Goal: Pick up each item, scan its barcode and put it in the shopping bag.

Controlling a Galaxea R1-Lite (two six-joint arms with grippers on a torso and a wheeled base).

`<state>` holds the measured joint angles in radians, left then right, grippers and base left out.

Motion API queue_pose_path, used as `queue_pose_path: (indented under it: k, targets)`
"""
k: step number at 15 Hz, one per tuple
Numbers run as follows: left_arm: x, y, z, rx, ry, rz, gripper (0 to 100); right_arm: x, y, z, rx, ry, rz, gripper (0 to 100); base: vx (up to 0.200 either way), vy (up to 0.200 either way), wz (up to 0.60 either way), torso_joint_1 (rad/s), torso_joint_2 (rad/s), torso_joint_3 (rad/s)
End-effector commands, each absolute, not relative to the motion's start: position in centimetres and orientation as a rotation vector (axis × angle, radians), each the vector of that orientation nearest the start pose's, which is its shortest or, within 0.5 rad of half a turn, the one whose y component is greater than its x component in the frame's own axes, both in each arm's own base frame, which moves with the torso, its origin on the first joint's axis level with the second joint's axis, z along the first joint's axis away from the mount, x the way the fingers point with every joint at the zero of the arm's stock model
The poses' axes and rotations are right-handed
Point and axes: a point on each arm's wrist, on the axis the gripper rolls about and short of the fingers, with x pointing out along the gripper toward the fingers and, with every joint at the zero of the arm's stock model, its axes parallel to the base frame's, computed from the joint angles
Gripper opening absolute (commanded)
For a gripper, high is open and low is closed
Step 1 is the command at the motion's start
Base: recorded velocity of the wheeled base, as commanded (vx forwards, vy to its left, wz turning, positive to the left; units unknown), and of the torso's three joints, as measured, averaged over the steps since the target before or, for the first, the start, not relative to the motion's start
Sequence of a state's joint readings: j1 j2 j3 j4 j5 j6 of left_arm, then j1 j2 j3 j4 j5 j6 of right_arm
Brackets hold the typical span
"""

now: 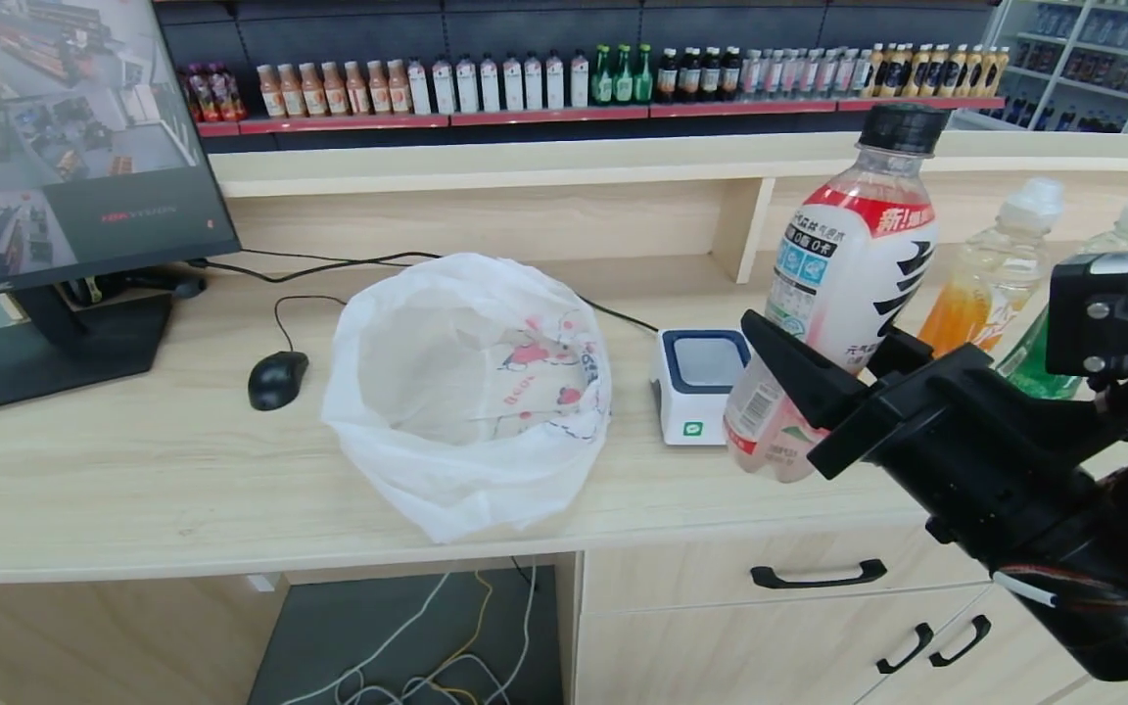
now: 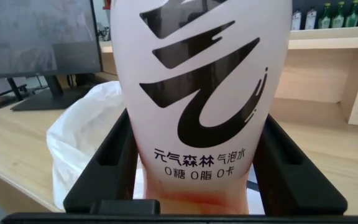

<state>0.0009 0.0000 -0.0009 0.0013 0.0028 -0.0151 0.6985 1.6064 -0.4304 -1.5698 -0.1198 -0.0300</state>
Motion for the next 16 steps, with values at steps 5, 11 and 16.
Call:
queue_pose_path:
  k: [5, 11, 16]
  targets:
    - [-2.3, 0.0, 7.6, -0.012, 0.0, 0.005, 100, 18.8, 15.2, 21.2, 0.115, -0.4, 0.545, 0, 0.0, 0.04, 0.0, 0.0, 0.0, 0.0]
    - [-2.3, 0.0, 7.6, -0.012, 0.0, 0.005, 100, 18.4, 14.6, 21.4, -0.037, -0.454, 0.518, 0, 0.0, 0.0, 0.0, 0.0, 0.0, 0.0]
    - [-2.3, 0.0, 7.5, -0.012, 0.002, 0.005, 100, 21.6, 17.0, 20.2, -0.226, -0.498, 0.629, 0, 0.0, 0.0, 0.0, 0.0, 0.0, 0.0]
